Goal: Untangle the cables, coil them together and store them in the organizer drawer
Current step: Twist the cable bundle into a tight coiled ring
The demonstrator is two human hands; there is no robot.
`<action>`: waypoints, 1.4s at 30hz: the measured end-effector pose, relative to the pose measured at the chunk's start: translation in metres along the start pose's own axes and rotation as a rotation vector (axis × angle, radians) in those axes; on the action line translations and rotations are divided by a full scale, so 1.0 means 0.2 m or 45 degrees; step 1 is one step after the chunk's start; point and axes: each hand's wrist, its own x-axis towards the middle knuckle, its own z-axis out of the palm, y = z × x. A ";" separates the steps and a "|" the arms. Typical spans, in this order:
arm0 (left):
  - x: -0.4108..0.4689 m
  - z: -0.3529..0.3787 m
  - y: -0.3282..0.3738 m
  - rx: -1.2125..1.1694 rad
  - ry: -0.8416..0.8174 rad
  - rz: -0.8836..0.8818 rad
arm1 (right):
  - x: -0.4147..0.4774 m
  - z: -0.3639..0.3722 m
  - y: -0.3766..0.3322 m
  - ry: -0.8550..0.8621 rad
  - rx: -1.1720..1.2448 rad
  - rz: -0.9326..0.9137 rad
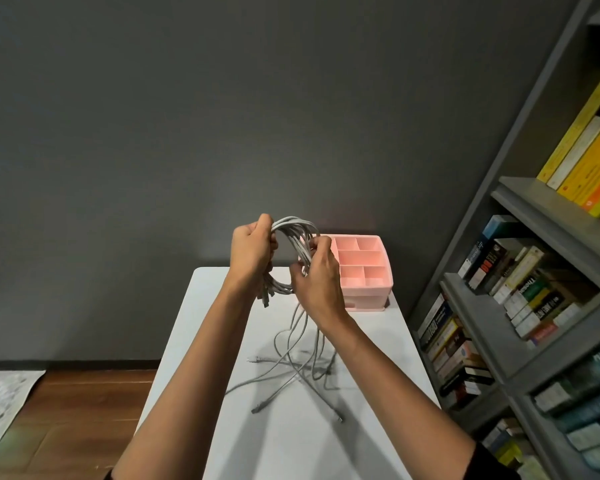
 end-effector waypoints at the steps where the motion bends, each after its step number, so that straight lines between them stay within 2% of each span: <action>1: 0.00 0.00 0.00 -0.005 -0.003 -0.010 | 0.00 0.01 0.00 0.019 -0.007 0.001; 4: -0.01 0.00 0.01 -0.026 -0.024 -0.031 | 0.01 -0.01 0.00 0.144 -0.098 0.012; 7: -0.02 0.00 0.01 -0.052 -0.016 -0.042 | 0.02 -0.02 0.00 0.136 -0.116 -0.030; 10: -0.01 -0.01 0.01 -0.058 0.012 -0.045 | 0.01 -0.03 -0.02 -0.005 -0.018 -0.122; 14: 0.00 -0.03 -0.01 -0.021 -0.005 -0.083 | 0.04 -0.08 -0.06 -0.298 0.317 0.016; 17: -0.01 -0.03 -0.02 0.018 -0.046 -0.097 | 0.08 -0.11 -0.08 -0.337 0.545 0.142; 21: -0.03 -0.02 -0.04 0.072 -0.104 -0.039 | 0.08 -0.17 -0.06 -0.380 0.589 0.189; 26: -0.04 -0.06 -0.05 0.109 -0.317 0.055 | 0.13 -0.26 -0.04 -0.678 0.726 0.339; 30: -0.06 -0.08 -0.04 0.185 -0.546 0.097 | 0.17 -0.35 -0.04 -0.909 0.674 0.424; 34: -0.07 -0.09 -0.05 0.282 -0.606 0.267 | 0.16 -0.39 -0.05 -0.939 0.666 0.424; 38: -0.07 -0.09 -0.04 0.323 -0.578 0.471 | 0.12 -0.40 -0.06 -0.942 0.725 0.386; 42: -0.05 -0.09 -0.03 0.415 -0.597 0.499 | 0.12 -0.39 -0.05 -0.855 0.708 0.339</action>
